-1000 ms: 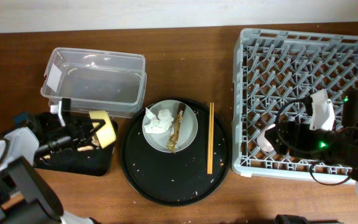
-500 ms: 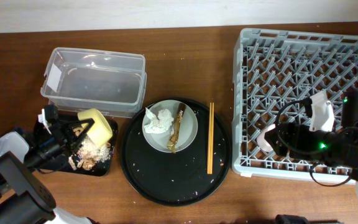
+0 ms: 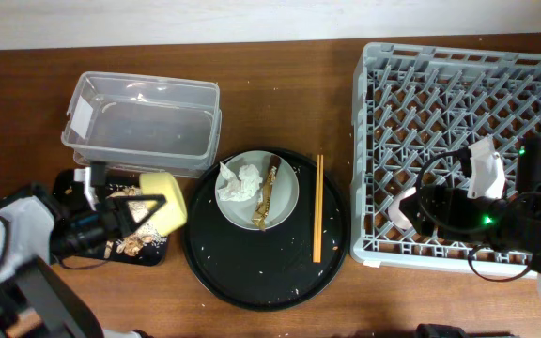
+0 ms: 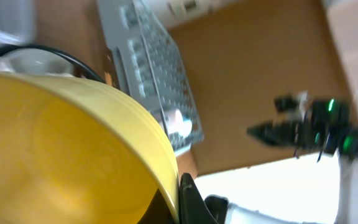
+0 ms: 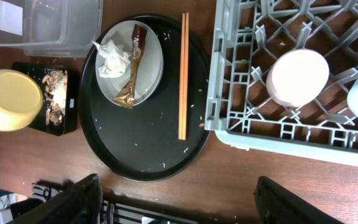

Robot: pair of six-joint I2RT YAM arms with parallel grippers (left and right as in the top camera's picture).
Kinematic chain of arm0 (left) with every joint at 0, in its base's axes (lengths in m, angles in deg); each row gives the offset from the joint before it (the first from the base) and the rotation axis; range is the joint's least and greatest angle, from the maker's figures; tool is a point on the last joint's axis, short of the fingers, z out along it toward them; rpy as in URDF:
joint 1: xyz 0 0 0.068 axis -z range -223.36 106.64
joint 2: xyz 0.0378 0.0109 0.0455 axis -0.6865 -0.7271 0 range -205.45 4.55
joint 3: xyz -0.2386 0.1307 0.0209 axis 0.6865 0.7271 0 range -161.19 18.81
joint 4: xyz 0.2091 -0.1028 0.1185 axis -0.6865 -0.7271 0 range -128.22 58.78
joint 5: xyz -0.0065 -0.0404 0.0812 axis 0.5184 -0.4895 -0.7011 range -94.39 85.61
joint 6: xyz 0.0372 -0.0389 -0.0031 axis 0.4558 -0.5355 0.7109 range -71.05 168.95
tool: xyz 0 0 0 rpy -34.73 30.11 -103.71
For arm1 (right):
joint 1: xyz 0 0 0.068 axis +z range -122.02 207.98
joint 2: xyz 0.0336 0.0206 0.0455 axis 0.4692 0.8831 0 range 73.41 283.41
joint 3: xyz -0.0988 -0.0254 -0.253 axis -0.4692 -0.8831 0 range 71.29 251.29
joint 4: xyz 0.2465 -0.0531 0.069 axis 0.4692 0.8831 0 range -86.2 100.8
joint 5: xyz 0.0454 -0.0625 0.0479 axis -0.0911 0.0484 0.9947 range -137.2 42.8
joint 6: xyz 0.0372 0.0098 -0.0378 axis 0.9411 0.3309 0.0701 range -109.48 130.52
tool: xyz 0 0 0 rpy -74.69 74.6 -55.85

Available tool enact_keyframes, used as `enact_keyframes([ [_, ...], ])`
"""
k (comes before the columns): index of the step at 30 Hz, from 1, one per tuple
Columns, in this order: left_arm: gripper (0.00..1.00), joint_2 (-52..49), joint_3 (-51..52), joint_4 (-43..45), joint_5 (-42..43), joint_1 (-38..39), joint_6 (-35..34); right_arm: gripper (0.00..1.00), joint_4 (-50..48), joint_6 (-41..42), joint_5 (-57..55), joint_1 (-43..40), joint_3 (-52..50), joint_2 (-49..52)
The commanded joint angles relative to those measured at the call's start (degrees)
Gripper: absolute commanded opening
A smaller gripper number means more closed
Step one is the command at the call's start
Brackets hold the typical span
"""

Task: Sort waste into correct bins and load items into the dishwasher rack
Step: 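Grasp the yellow bowl with the left gripper and dump scraps onto black tray, then set the empty yellow bowl back on the round tray with the left gripper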

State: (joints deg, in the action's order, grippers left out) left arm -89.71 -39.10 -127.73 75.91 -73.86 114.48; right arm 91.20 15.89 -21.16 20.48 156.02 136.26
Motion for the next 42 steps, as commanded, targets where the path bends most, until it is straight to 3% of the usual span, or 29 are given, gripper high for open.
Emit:
enact_keyframes([
  [1,0.0,9.1,-0.3,1.0,-5.8,5.8,-6.3,0.8,0.0,-0.7,0.3,0.4,-0.2,-0.1],
  [3,0.01,13.7,-0.3,7.1,-11.2,10.1,-20.6,0.8,0.0,-0.7,0.3,0.4,-0.2,-0.1],
  [4,0.01,16.0,-0.3,11.8,-16.9,12.3,-30.5,0.8,0.0,-0.7,0.3,0.4,-0.2,-0.1],
  [8,0.0,24.0,-0.3,24.2,-43.0,21.0,-59.5,0.81,0.0,-0.6,0.3,0.4,-0.2,-0.1],
  [12,0.0,30.6,-0.3,30.9,-59.6,39.2,-75.7,0.81,-0.2,-0.6,0.3,0.4,-0.2,-0.1],
  [14,0.0,30.3,0.3,31.9,-69.1,48.0,-81.5,0.81,-0.2,-0.6,0.3,0.4,-0.2,-0.1],
  [18,0.0,26.6,4.7,38.0,-79.1,63.6,-92.7,0.82,-0.2,-0.6,0.3,0.4,-0.2,-0.1],
  [23,0.0,17.2,5.8,46.7,-80.3,73.1,-94.5,0.82,-0.2,-0.7,0.3,0.4,-0.2,-0.1],
  [28,0.0,7.8,5.7,49.5,-80.1,75.9,-97.0,0.82,-0.2,-0.7,0.3,0.4,-0.2,-0.1],
  [34,0.52,8.9,-3.5,46.4,-80.3,75.8,-95.0,0.82,-0.2,-0.7,0.3,0.4,-0.2,-0.1],
  [36,0.59,8.9,-7.4,46.5,-80.9,75.8,-92.4,0.82,-0.2,-0.7,0.3,0.4,-0.2,-0.1],
  [39,0.67,8.9,-9.0,48.0,-89.1,75.8,-92.0,0.83,-0.2,-0.7,0.3,0.4,-0.2,-0.1],
  [42,0.67,7.3,-9.0,52.0,-94.4,75.5,-87.7,0.83,-0.2,-0.7,0.3,0.4,-0.2,-0.1],
])
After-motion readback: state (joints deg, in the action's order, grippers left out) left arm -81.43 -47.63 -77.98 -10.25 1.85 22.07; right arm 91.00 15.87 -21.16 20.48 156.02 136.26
